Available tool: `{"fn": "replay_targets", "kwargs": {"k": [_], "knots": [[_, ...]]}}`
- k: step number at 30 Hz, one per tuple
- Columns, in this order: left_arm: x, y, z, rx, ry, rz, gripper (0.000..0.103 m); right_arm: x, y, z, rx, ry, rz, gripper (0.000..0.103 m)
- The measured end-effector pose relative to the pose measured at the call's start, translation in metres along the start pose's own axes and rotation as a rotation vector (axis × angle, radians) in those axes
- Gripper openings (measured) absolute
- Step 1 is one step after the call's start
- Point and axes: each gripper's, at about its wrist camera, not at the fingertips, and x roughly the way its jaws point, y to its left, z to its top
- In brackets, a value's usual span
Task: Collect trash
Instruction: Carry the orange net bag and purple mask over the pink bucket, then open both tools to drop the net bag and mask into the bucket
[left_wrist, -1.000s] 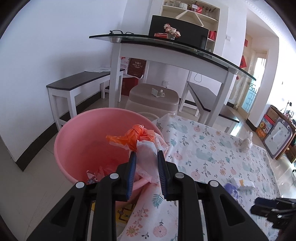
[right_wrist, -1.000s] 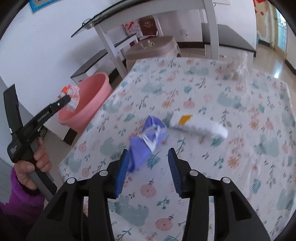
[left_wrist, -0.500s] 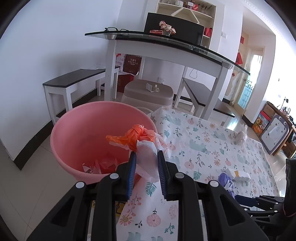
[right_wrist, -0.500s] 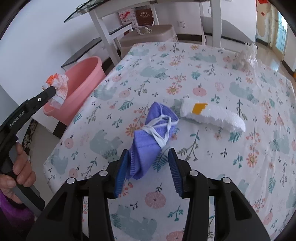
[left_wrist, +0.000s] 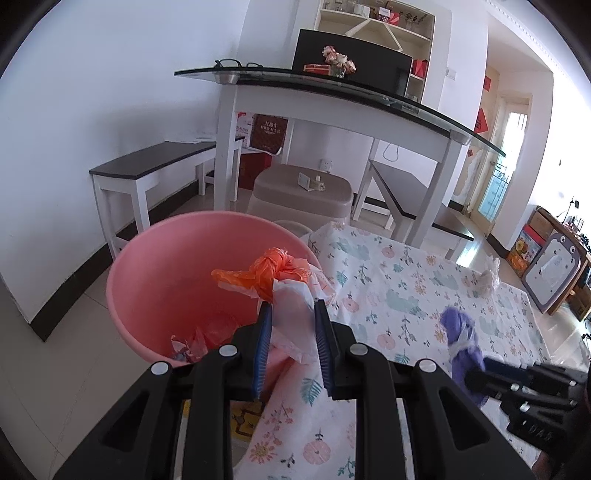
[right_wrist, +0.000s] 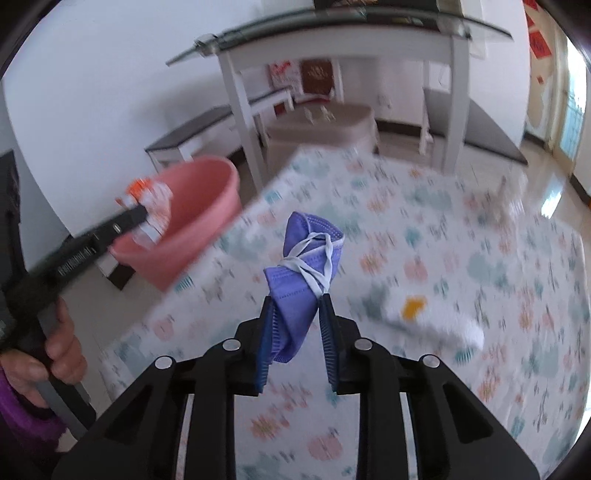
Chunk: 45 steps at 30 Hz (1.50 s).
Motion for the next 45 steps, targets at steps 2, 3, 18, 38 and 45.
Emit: {"fn": "replay_targets", "kwargs": {"k": [2,3,18,38,45], "knots": [[-0.001,0.002,0.003,0.002,-0.008,0.011,0.022,0.0,0.01,0.014,-0.028,-0.032,0.019,0.025],[-0.001,0.004,0.006,0.001,-0.013,0.02,0.022,0.001,0.017,0.023,-0.048,-0.046,0.031,0.025],[0.017,0.047,0.026,-0.048,-0.033,0.159,0.022,0.054,0.1,0.083,-0.256,-0.081,0.103,0.024],[0.048,0.078,0.023,-0.08,0.029,0.199,0.025,0.108,0.13,0.086,-0.278,0.029,0.133,0.025],[0.052,0.079,0.023,-0.087,0.046,0.192,0.028,0.115,0.13,0.087,-0.268,0.056,0.146,0.028]]}}
